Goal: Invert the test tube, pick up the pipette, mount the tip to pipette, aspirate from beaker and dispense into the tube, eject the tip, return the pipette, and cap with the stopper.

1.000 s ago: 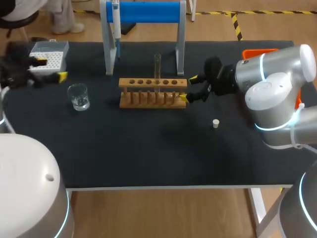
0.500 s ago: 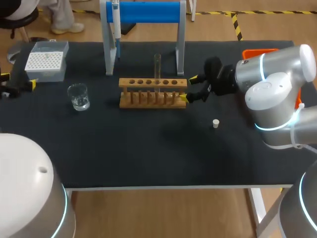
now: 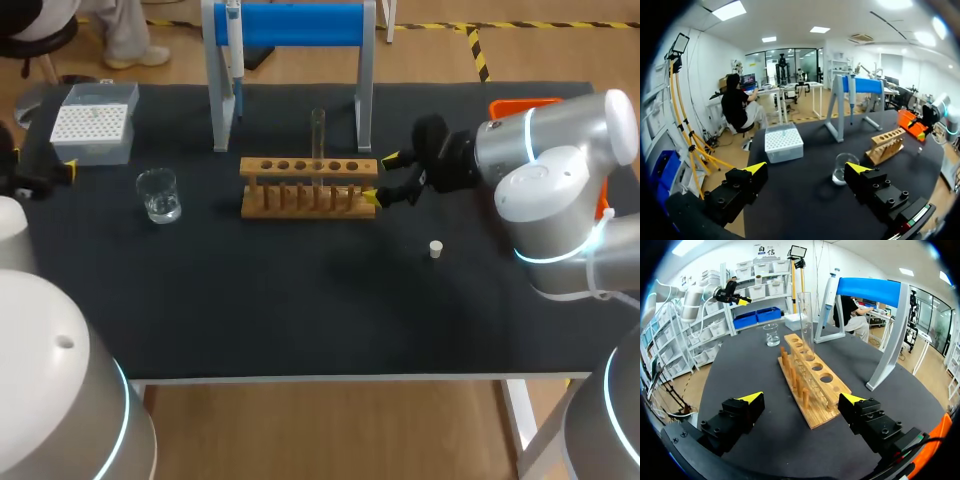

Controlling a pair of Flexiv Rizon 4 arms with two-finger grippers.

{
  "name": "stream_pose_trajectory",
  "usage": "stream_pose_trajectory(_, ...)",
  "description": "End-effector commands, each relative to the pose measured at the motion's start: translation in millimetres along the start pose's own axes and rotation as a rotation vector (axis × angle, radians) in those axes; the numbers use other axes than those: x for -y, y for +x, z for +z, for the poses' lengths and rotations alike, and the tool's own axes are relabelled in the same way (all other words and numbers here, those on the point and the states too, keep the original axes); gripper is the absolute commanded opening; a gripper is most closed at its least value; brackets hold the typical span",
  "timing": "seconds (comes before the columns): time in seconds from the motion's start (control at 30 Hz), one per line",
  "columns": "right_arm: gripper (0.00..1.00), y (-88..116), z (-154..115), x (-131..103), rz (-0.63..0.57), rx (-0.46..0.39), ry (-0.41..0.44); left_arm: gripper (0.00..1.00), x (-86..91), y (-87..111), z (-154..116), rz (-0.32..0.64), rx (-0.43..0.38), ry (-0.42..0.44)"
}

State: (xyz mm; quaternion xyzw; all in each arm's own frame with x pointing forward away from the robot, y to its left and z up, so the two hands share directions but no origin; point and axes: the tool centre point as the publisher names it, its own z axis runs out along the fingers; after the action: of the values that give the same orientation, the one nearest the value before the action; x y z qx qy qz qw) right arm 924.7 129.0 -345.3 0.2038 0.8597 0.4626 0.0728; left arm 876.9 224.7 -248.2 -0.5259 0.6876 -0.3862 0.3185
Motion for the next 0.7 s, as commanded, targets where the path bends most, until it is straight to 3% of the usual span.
stream_pose_trajectory(0.03, 1.0, 0, -1, 0, 0.0, -0.001, 0.0, 1.0, -1.4, 2.8, 2, -0.001, 0.022, 0.005)
stream_pose_trajectory(0.17, 1.0, 0, -1, 0, 0.0, -0.001, 0.0, 1.0, -1.4, 2.8, 2, -0.001, 0.022, 0.005)
stream_pose_trajectory(0.57, 1.0, 0, -1, 0, 0.0, -0.001, 0.0, 1.0, 8.0, -16.1, 51, -0.007, 0.072, -0.054)
stream_pose_trajectory(0.7, 1.0, 0, -1, 0, 0.0, -0.001, 0.0, 1.0, 5.4, -28.1, 66, -0.054, 0.104, -0.041)
